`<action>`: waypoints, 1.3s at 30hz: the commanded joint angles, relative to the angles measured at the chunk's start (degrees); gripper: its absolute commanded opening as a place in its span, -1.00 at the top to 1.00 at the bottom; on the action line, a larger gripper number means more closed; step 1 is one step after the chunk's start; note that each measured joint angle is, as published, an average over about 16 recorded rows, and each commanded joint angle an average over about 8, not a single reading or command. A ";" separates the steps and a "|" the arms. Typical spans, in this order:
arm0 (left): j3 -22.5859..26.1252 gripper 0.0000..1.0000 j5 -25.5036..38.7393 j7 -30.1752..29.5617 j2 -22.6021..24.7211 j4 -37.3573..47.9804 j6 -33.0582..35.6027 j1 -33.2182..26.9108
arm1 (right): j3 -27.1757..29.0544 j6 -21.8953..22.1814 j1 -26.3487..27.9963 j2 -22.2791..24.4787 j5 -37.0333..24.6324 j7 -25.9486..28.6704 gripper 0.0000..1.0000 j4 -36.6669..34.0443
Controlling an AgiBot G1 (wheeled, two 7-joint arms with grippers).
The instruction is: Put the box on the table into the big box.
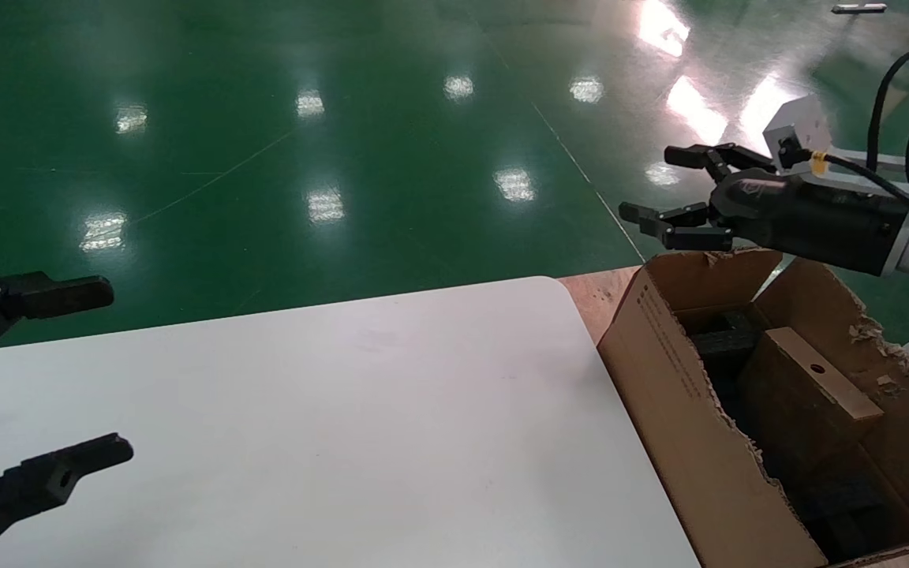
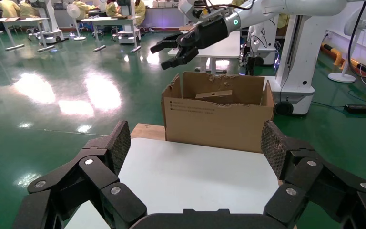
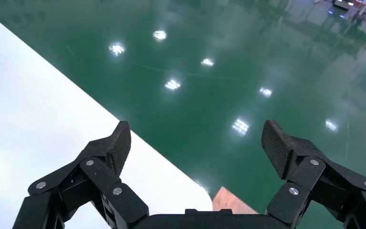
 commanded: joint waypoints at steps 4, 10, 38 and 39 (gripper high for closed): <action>0.00 -1.00 -0.01 0.00 0.00 0.00 0.00 0.00 | -0.05 0.11 0.20 -0.07 -0.13 -0.08 -1.00 0.24; 0.00 -1.00 0.00 0.00 0.00 0.00 0.00 0.00 | 0.20 0.12 -0.48 0.17 -0.10 0.29 -1.00 -0.08; 0.00 -1.00 -0.01 0.00 0.00 0.01 0.00 0.00 | 16.42 -1.21 -13.87 -0.66 -1.91 13.46 -1.00 28.58; 0.00 -1.00 -0.01 0.00 0.00 0.01 0.00 0.00 | 17.04 -1.26 -14.39 -0.69 -1.98 13.97 -1.00 29.69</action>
